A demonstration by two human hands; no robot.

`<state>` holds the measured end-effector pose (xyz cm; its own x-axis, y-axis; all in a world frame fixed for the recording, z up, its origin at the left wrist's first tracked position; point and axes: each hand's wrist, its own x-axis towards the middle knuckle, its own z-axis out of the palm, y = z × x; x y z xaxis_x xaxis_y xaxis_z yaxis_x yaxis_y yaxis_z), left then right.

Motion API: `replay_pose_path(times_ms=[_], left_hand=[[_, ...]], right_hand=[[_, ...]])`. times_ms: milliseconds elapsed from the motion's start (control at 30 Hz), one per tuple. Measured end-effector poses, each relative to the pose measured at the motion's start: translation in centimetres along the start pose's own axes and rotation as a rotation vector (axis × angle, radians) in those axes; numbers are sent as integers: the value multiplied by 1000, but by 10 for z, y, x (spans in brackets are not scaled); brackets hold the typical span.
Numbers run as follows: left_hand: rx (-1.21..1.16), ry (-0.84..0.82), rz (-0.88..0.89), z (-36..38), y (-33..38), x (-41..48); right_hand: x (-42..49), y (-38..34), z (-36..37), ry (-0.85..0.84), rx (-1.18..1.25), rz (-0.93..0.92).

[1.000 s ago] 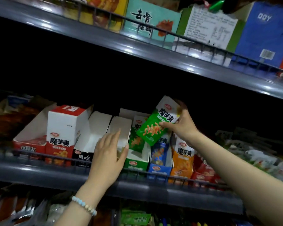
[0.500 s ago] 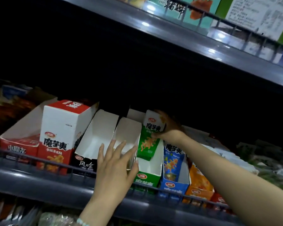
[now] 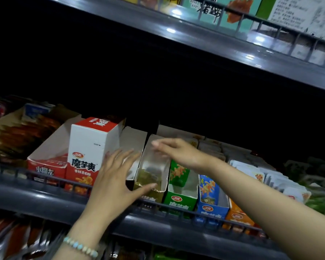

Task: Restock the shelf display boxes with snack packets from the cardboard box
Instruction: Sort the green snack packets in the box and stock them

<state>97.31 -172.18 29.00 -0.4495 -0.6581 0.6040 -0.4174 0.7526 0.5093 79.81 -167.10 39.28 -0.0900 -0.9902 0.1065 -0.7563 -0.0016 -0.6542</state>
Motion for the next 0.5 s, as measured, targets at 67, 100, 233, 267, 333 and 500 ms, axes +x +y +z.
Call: replay_pose_path(times_ms=[67, 100, 233, 267, 333, 500], left_hand=[[24, -43, 24, -4, -4, -2], [53, -70, 36, -5, -3, -3], [64, -133, 48, -1, -9, -7], [60, -136, 61, -2, -11, -7], [61, -143, 85, -3, -13, -7], [30, -131, 94, -5, -13, -8]], right_hand=[[-5, -15, 8, -258, 12, 117], [-7, -20, 10, -345, -28, 163], [-14, -25, 24, -507, -219, 256], [-14, -24, 28, -533, -292, 247], [-15, -23, 33, -570, -397, 196], [-20, -22, 34, -577, -390, 138]])
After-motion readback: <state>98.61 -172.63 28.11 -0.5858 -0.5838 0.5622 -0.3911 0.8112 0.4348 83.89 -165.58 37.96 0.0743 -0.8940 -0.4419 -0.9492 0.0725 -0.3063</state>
